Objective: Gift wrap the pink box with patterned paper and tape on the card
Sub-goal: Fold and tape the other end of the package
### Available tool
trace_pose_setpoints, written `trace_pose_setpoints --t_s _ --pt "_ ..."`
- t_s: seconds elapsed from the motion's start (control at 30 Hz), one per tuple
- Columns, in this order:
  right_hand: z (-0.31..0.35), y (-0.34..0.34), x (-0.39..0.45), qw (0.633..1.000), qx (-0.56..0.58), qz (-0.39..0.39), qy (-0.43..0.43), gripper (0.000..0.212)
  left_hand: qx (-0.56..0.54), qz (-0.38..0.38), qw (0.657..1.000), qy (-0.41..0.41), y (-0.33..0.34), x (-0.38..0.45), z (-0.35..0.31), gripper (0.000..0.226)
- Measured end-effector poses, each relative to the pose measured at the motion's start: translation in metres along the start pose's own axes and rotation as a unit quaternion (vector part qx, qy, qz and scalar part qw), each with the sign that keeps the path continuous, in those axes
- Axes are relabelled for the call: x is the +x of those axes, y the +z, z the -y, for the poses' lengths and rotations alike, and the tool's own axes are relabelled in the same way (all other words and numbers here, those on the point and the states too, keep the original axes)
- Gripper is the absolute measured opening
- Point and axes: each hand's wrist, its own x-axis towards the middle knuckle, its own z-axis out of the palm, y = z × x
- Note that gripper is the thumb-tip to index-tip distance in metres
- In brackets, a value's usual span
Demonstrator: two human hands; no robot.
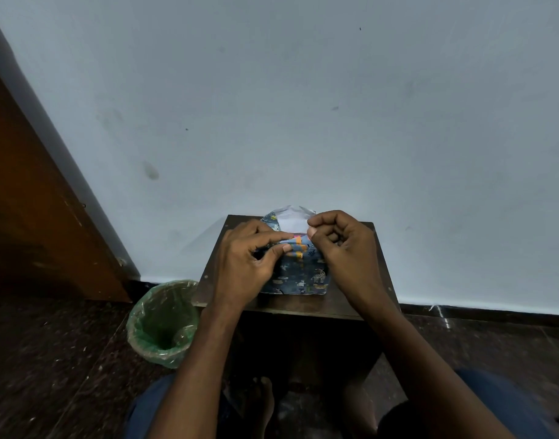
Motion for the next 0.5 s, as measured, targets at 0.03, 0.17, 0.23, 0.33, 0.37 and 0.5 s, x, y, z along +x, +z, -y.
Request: trace_pose_setpoints --t_s 0.03,0.17,0.23,0.33,0.37,0.5 --pt "0.000 -0.002 -0.001 1.000 -0.024 0.006 -0.017 0.010 0.004 -0.002 1.000 -0.001 0.001 0.000 -0.001 0.019" --pt "-0.002 -0.012 -0.003 0.979 -0.138 0.036 -0.142 0.009 0.021 -0.010 1.000 -0.012 0.001 -0.001 -0.004 0.012" --pt "-0.006 -0.014 -0.003 0.967 -0.178 0.042 -0.177 0.017 0.027 -0.006 0.999 -0.017 0.002 0.000 -0.004 0.011" --pt "-0.010 -0.013 -0.003 0.954 -0.215 0.019 -0.209 0.015 0.039 -0.001 0.999 -0.031 0.005 -0.001 -0.006 0.011" --pt "-0.012 -0.012 -0.003 0.953 -0.217 0.013 -0.211 0.014 0.049 -0.005 0.998 -0.036 0.006 -0.001 -0.007 0.012" --pt "-0.015 -0.006 -0.005 0.956 -0.225 -0.001 -0.186 0.012 0.053 -0.014 0.997 -0.046 0.007 0.000 -0.013 0.015"
